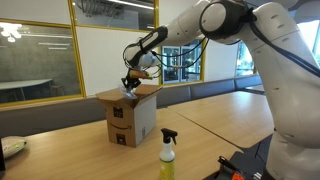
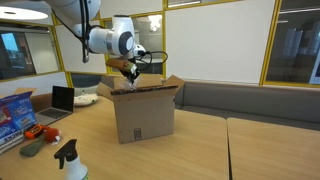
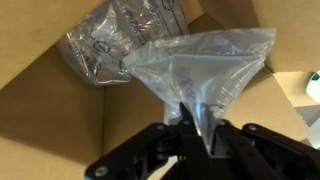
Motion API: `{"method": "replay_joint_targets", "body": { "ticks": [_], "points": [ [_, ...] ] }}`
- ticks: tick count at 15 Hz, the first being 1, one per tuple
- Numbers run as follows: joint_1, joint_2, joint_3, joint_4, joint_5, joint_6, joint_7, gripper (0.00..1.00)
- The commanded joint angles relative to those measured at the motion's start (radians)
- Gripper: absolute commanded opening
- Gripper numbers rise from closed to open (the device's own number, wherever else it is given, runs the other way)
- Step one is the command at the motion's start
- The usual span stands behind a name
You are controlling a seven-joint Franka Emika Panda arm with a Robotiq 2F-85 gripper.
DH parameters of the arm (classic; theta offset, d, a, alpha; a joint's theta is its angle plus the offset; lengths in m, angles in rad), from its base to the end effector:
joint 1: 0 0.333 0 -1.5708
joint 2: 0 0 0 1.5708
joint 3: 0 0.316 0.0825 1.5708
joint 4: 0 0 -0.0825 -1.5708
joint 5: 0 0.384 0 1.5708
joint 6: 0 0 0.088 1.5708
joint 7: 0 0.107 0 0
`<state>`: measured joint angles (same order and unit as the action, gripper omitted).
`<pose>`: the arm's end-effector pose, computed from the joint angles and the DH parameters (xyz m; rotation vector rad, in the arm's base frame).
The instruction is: Put the plastics and the bottle in the box respectively
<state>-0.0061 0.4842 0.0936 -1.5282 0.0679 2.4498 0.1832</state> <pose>0.7256 0.0518 0.4263 -2.9141 0.2318 -0.6271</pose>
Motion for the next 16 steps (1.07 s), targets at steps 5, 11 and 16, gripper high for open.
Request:
{"method": "replay_joint_targets", "body": {
  "ticks": [5,11,16],
  "points": [
    [-0.011,0.195,-0.020,0.236,0.084,-0.212,-0.030,0.44],
    [-0.006,0.222,-0.035,0.253,0.081,-0.285,-0.012,0.91],
    [0.011,0.103,-0.058,0.133,0.060,-0.246,0.017,1.00]
  ]
}}
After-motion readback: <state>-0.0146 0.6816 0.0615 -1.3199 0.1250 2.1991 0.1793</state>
